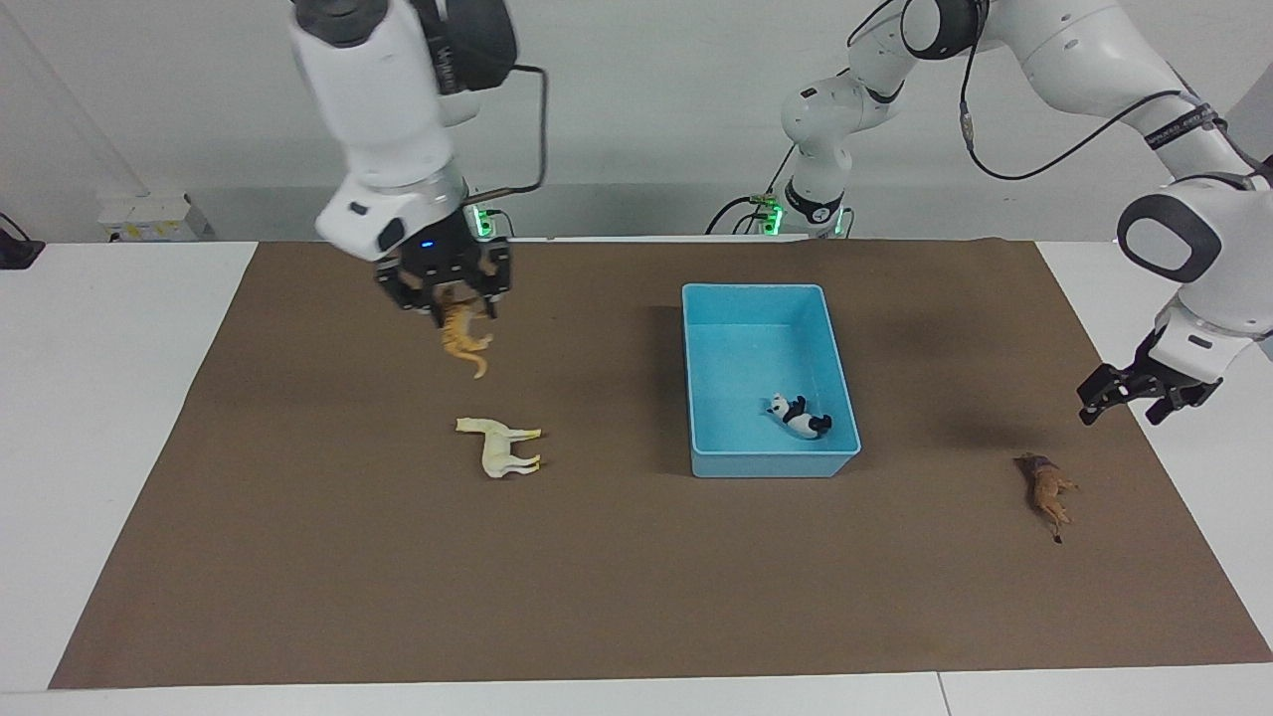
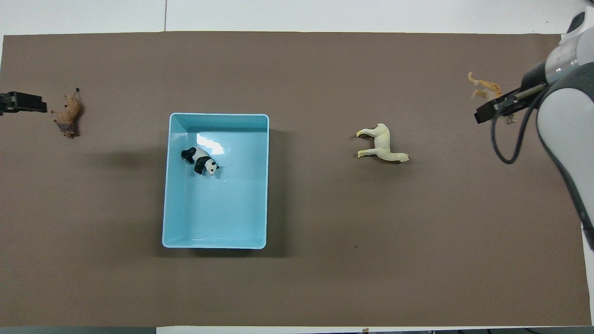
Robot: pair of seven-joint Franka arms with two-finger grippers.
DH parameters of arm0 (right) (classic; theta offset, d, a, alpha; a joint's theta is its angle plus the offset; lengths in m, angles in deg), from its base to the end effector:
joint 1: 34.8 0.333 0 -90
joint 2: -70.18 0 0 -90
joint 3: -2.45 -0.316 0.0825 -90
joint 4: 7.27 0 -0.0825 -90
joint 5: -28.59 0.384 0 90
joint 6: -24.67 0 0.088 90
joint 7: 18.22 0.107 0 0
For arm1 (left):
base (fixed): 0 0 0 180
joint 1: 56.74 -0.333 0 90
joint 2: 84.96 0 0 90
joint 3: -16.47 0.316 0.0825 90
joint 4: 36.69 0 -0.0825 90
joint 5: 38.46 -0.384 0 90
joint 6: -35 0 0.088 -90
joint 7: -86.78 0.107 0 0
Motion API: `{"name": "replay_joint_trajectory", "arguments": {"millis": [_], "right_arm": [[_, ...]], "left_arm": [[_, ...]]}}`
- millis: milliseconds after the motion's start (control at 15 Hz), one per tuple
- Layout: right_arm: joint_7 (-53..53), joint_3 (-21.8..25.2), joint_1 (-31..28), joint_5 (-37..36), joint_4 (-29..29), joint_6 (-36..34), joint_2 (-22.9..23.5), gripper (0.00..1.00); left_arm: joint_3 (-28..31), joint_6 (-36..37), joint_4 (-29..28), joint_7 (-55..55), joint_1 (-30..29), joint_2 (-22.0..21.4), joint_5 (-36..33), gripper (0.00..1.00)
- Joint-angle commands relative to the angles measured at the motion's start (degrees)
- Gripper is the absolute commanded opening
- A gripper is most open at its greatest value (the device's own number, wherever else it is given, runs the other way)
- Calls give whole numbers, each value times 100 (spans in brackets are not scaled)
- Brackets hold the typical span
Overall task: Put all toys into storage box
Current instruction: 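Put the right gripper's deer in the box while the left gripper grips the horse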
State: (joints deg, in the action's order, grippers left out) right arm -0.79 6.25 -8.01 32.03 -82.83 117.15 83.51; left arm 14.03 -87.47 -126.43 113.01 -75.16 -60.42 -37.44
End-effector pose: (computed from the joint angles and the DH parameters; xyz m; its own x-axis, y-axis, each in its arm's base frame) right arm 0.5753 0.2566 0.6105 0.9942 0.0969 0.0468 0.0997 -0.9931 -0.0616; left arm 0.6649 0.1938 0.4104 0.9759 -0.1652 0.1428 -0.1622 -0.9862 -0.0326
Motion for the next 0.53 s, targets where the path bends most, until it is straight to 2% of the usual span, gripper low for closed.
{"name": "replay_joint_trajectory", "arguments": {"millis": [0, 133, 267, 467], "right_arm": [[1548, 68, 1069, -28, 401, 444, 546, 0], [2394, 94, 1773, -98, 646, 909, 1011, 0], [2468, 68, 2031, -133, 604, 1471, 1197, 0], [2765, 94, 2408, -186, 621, 2147, 1890, 0]], "left_arm": [[-63, -424, -199, 119, 250, 253, 21, 100], [-63, -628, -316, 93, 478, 297, 30, 100], [-54, -655, -351, 110, 497, 402, 4, 100], [-46, -891, -544, 128, 427, 455, -23, 100]]}}
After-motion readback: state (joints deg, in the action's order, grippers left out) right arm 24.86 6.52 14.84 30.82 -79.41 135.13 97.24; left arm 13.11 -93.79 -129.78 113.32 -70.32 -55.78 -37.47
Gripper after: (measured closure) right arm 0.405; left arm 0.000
